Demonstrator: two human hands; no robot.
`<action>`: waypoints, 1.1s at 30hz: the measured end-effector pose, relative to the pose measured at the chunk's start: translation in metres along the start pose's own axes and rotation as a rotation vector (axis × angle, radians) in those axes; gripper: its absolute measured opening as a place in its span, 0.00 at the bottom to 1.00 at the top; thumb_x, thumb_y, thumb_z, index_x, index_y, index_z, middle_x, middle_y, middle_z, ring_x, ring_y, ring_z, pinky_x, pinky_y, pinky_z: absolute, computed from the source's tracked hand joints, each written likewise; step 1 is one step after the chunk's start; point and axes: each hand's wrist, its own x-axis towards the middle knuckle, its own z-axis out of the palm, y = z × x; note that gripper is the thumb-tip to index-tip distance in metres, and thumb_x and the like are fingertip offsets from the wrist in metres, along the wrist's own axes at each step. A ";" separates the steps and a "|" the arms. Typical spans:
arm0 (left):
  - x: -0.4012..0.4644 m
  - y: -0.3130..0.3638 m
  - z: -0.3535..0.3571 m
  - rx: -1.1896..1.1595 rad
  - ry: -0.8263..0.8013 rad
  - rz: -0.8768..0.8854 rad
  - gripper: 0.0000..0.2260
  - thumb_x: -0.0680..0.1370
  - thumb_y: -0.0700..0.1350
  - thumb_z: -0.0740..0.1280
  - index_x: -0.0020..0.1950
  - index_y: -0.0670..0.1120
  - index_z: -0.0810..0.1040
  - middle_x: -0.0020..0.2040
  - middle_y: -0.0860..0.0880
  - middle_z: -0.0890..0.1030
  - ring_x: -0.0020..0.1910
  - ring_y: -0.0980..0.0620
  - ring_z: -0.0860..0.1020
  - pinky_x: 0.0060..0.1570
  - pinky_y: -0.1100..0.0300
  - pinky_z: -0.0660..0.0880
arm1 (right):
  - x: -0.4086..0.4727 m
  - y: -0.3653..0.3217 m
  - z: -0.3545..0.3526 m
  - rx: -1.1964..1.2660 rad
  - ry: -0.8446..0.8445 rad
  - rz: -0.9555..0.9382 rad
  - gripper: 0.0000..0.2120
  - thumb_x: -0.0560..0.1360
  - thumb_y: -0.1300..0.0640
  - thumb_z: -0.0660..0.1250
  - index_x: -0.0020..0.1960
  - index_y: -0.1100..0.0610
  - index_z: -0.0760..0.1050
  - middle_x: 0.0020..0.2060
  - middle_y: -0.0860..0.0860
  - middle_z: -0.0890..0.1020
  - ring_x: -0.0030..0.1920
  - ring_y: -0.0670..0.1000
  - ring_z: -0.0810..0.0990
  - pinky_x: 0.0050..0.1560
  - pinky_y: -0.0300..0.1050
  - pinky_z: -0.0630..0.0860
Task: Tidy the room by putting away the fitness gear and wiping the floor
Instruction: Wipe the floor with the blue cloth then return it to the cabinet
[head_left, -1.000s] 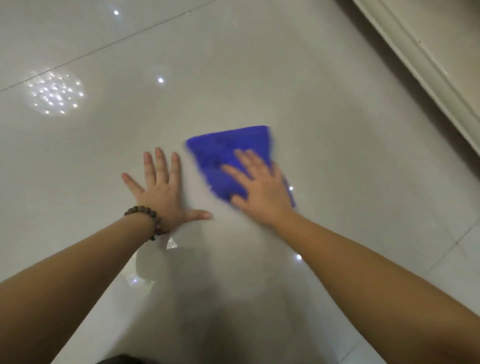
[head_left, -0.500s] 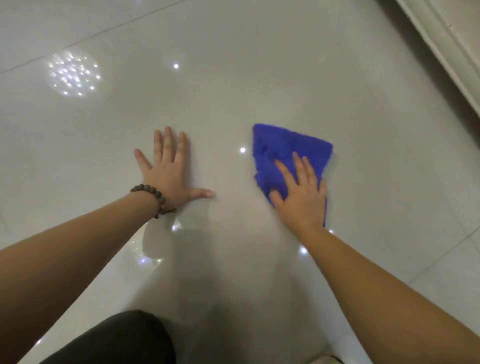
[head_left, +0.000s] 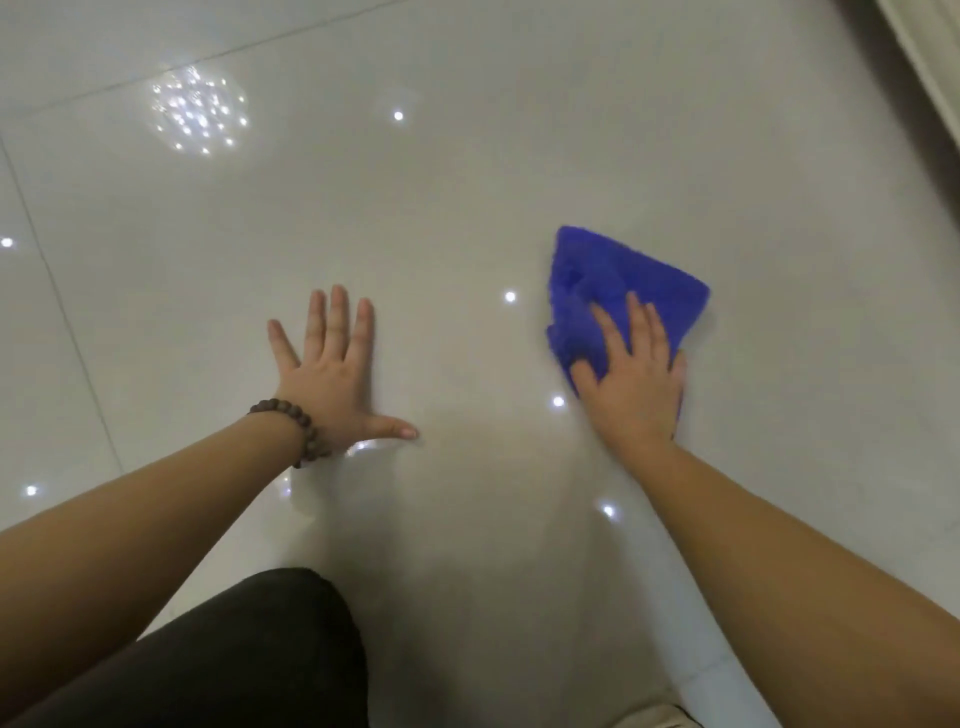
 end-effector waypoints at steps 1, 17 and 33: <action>0.000 0.000 0.000 0.007 0.003 -0.001 0.65 0.53 0.84 0.51 0.73 0.47 0.24 0.73 0.43 0.25 0.72 0.43 0.26 0.68 0.30 0.35 | 0.008 0.006 -0.005 0.041 0.025 0.190 0.32 0.70 0.40 0.53 0.74 0.44 0.61 0.77 0.51 0.57 0.76 0.53 0.54 0.69 0.62 0.58; -0.001 0.001 -0.002 0.064 0.024 -0.015 0.64 0.55 0.84 0.48 0.75 0.46 0.28 0.75 0.42 0.29 0.74 0.42 0.30 0.69 0.31 0.39 | 0.014 -0.005 -0.016 -0.009 -0.027 0.050 0.27 0.76 0.45 0.58 0.74 0.46 0.62 0.75 0.53 0.60 0.75 0.55 0.56 0.66 0.57 0.59; -0.114 0.063 -0.153 -0.029 0.082 -0.051 0.36 0.77 0.67 0.44 0.79 0.46 0.45 0.79 0.45 0.49 0.78 0.47 0.48 0.76 0.47 0.45 | -0.053 -0.038 -0.197 0.141 -0.124 -0.028 0.24 0.76 0.50 0.58 0.71 0.52 0.66 0.71 0.57 0.65 0.66 0.61 0.67 0.58 0.57 0.66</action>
